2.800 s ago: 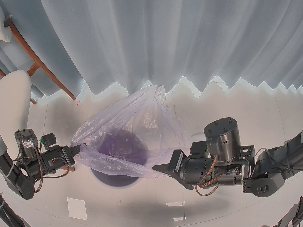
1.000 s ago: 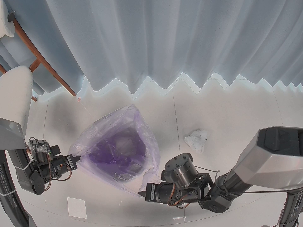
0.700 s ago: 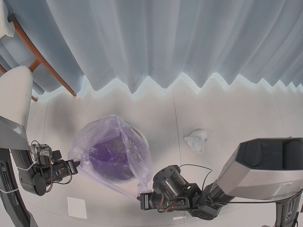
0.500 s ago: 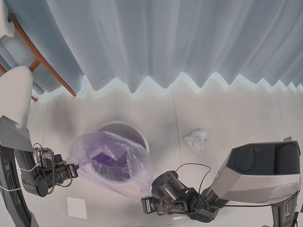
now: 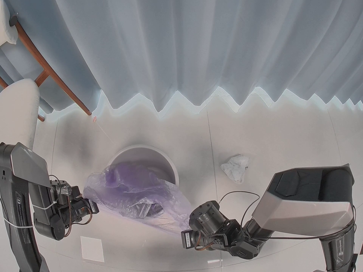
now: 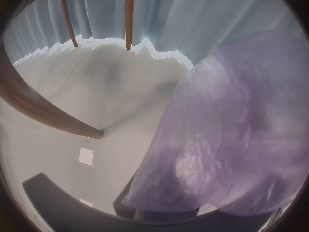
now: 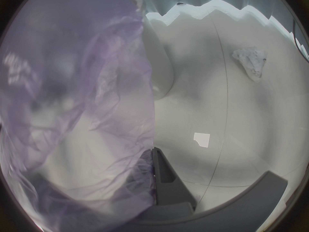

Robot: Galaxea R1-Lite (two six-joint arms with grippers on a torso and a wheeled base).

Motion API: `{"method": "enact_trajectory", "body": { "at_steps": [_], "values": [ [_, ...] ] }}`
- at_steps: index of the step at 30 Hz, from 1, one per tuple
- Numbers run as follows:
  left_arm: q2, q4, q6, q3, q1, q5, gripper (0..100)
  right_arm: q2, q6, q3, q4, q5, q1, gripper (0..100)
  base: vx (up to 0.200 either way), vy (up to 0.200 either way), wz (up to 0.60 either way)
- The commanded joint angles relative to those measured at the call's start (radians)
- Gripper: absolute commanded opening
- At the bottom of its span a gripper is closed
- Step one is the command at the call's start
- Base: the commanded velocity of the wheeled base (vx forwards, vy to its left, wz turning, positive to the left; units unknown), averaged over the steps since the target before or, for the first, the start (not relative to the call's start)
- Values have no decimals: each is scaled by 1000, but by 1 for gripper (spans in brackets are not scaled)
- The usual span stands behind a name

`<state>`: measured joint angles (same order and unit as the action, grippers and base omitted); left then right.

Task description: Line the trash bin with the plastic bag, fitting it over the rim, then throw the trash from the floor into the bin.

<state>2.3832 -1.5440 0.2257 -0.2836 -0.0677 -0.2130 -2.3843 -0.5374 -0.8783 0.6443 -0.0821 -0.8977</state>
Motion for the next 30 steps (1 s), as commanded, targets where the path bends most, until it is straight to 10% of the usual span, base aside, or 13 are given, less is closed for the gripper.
{"method": "enact_trajectory", "body": {
  "at_steps": [1, 10, 11, 13, 14, 30],
  "values": [
    [7, -1, 0, -2, 8, 15, 0, 2, -6, -4, 6, -11, 17, 0, 0, 0, 0],
    [-42, -1, 3, 32, 14, 17, 0, -1, -33, 13, 104, -47, 23, 0, 0, 0, 0],
    [-42, -1, 1, 38, 14, 17, 100, -1, -32, 19, 109, -48, 23, 0, 0, 0, 0],
    [-44, -2, 1, 40, 14, 17, 100, 2, -32, 32, 104, -48, 22, 0, 0, 0, 0],
    [-50, -2, 1, 40, 14, 15, 100, 2, -32, 39, 109, -48, 22, 100, 0, 0, 0],
    [-449, -1, -22, 236, 23, 6, 100, 341, -108, 321, 123, 94, -61, 100, 0, 0, 0]
  ]
}}
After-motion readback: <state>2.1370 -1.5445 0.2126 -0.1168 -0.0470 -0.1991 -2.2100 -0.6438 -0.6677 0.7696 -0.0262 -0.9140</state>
